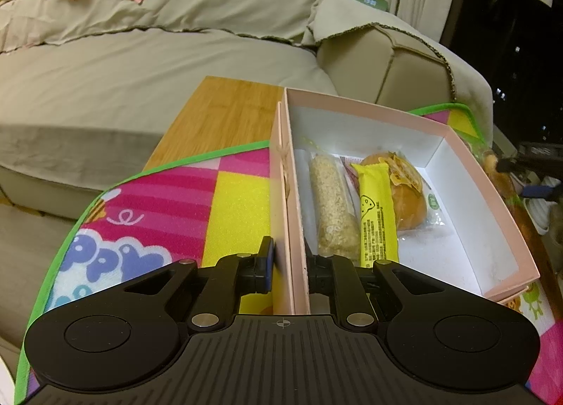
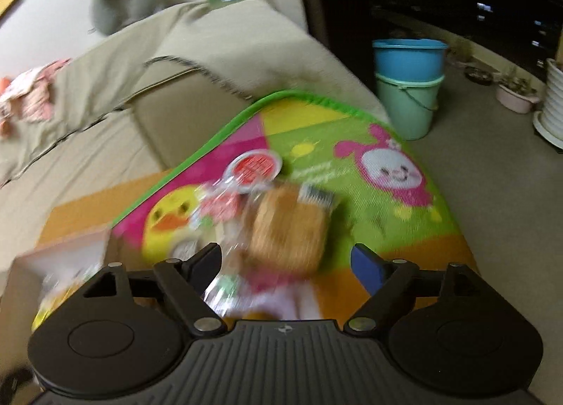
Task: Organize objects
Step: 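Grasp the bagged bread loaf with the right gripper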
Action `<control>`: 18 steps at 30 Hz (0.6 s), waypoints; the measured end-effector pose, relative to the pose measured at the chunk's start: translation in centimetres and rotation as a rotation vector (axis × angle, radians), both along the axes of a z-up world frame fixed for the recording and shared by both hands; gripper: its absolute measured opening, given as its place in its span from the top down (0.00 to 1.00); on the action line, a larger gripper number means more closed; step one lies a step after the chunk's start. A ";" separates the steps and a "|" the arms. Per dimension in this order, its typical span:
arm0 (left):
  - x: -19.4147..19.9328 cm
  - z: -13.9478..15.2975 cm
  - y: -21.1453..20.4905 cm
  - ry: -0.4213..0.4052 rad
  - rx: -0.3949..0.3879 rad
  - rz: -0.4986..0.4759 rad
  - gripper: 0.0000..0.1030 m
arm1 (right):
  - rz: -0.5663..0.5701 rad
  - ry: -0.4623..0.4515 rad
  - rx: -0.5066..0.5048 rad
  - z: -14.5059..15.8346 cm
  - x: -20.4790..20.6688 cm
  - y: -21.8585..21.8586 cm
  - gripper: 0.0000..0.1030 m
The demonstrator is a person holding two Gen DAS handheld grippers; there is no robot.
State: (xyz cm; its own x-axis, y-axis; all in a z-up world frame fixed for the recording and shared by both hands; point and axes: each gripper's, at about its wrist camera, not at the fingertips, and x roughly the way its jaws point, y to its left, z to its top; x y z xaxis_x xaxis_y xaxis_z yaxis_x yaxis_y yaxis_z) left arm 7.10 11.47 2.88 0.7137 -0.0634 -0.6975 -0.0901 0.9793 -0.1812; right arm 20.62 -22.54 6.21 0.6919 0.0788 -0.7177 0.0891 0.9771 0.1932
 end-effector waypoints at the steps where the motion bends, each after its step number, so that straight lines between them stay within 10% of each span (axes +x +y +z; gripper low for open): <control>1: 0.0 0.0 0.0 0.000 0.000 0.000 0.85 | -0.010 0.012 0.002 -0.4 0.9 -0.1 0.17; 8: -0.1 0.0 0.0 0.000 0.001 0.000 0.85 | -0.019 0.062 0.068 -2.0 3.7 -1.0 0.37; 18: -0.2 -0.1 0.0 -0.001 0.000 0.003 0.85 | 0.118 0.050 0.036 1.0 -4.5 -2.4 0.43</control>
State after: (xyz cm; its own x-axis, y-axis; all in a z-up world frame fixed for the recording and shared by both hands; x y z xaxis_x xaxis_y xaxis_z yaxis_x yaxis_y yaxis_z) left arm 6.85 11.45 2.83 0.7144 -0.0614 -0.6971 -0.0928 0.9790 -0.1814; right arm 16.11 -24.91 7.16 0.6396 0.1840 -0.7463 -0.0160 0.9739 0.2264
